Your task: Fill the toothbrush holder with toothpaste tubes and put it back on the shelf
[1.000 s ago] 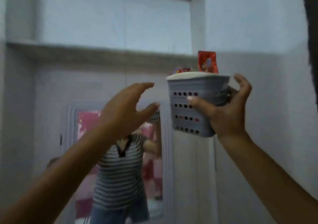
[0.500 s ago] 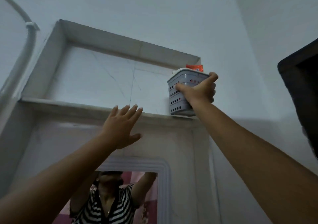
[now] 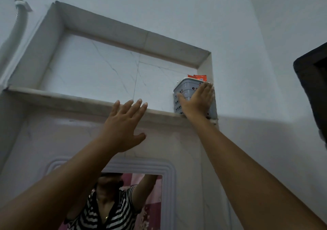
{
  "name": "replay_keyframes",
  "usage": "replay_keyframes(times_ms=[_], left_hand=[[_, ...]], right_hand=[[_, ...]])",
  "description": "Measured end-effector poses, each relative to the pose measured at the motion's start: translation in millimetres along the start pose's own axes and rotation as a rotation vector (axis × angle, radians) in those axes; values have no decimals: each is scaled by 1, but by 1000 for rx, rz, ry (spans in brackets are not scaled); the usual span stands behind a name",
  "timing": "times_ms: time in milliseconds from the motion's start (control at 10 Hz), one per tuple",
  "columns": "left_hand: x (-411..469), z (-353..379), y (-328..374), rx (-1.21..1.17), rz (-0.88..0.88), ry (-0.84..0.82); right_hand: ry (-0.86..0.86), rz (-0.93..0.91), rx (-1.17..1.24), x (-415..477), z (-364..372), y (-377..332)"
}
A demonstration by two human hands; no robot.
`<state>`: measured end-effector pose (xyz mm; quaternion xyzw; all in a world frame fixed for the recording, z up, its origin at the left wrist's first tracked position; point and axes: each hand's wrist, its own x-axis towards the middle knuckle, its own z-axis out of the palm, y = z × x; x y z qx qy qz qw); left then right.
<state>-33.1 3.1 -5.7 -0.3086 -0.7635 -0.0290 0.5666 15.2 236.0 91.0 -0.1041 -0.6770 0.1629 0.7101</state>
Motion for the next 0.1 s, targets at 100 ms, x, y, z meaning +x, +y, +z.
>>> replay_keyframes(times_ms=[100], left_hand=[[5,-11,3,16,-3,-41]], right_hand=[[-53,-45,-6,-7,-9,0]])
